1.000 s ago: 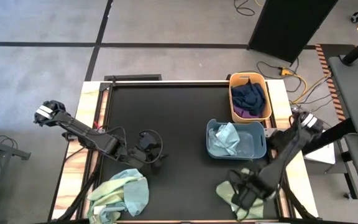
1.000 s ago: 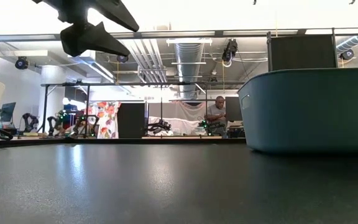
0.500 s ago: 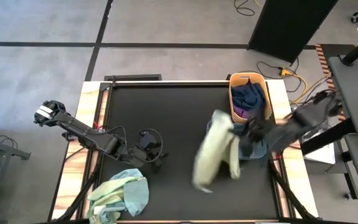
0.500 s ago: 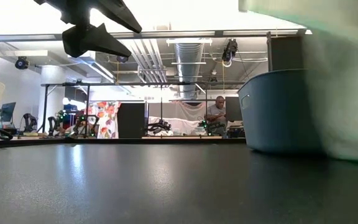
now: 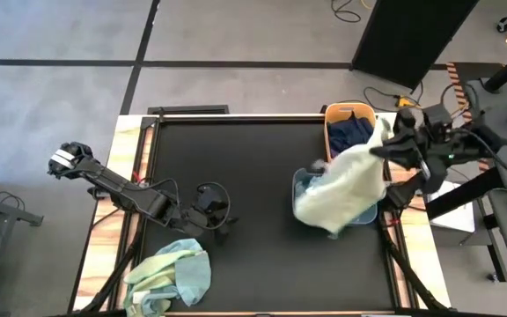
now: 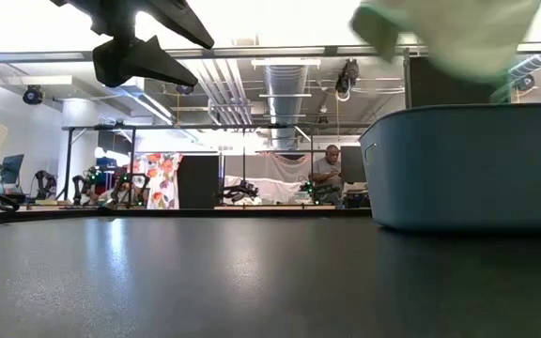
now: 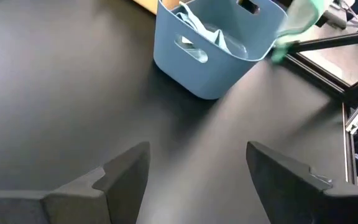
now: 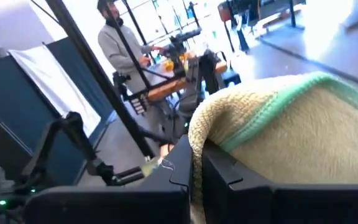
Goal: Sort towels by color in basket
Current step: Put the right light green towel into the gray bin
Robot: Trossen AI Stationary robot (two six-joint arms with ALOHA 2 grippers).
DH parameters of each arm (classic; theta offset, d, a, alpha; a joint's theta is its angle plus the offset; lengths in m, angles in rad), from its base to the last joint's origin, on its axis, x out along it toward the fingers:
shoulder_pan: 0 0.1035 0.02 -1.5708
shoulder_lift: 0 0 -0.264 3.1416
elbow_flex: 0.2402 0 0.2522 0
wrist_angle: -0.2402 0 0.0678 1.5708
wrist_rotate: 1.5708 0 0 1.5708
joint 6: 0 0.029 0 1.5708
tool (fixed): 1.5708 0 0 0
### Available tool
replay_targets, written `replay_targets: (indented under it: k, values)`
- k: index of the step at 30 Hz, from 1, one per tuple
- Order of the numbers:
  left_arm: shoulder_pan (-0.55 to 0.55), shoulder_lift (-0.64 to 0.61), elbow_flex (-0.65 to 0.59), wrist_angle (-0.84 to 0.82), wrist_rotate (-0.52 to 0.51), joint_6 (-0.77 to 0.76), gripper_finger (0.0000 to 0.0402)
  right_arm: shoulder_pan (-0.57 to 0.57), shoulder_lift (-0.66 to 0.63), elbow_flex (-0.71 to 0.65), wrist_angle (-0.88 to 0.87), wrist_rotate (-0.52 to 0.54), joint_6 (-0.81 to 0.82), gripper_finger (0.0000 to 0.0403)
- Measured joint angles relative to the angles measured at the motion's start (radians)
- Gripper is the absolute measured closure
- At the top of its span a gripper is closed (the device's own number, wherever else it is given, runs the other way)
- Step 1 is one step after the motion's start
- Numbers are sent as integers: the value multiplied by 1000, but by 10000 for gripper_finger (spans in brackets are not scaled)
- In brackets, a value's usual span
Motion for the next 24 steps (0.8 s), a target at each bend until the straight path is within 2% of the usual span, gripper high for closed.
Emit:
replay_targets:
  k: [3,11,14,19,21,24]
  values:
    - [0,0,0,0,0,-5,149,0,-1,7,-4,34,-65,394]
    - [0,0,0,0,-1,-27,149,-2,51,-40,-25,280,-161,394]
    - [0,0,0,0,-1,-27,149,-5,94,-59,-23,292,-155,394]
    - [0,0,0,0,-1,-23,149,-5,171,-85,-43,324,-71,394]
    - [0,0,0,0,-1,-15,149,-4,208,-91,-124,310,6,394]
    - [-2,0,0,0,2,-12,149,8,234,-90,-324,244,217,394]
